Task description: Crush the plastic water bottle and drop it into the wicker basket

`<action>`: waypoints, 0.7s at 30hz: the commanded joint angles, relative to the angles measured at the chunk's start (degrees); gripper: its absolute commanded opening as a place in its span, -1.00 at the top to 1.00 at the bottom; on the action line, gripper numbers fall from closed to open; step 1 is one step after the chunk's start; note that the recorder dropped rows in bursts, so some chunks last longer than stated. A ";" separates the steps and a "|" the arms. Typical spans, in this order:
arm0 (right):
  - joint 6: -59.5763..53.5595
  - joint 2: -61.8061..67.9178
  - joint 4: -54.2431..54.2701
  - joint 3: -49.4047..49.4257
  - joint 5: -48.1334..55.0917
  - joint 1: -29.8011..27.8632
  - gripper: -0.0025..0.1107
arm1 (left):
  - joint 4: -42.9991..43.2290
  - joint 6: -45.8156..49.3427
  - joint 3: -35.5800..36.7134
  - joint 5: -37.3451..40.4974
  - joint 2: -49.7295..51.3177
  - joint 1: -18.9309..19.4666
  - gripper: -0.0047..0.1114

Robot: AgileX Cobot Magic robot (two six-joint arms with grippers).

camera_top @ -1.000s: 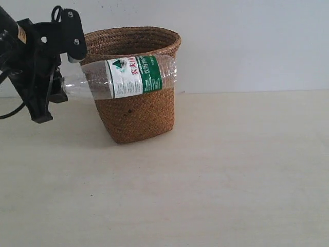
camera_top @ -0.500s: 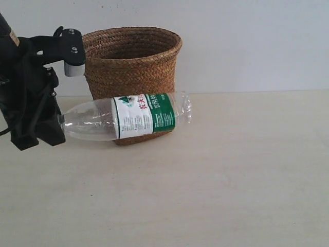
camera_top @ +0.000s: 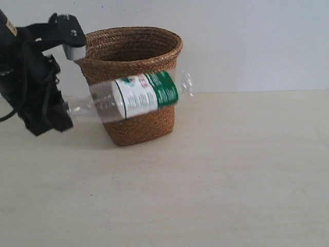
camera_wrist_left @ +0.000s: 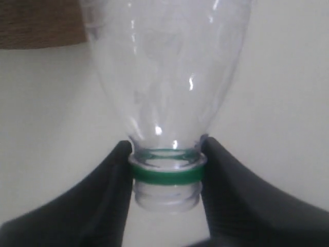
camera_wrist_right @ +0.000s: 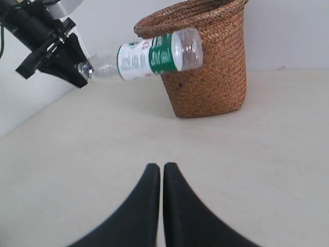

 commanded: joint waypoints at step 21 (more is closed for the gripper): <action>-0.44 -0.31 0.99 0.26 0.81 0.06 0.96 | 21.01 -23.64 -25.96 -1.20 8.27 0.69 -0.05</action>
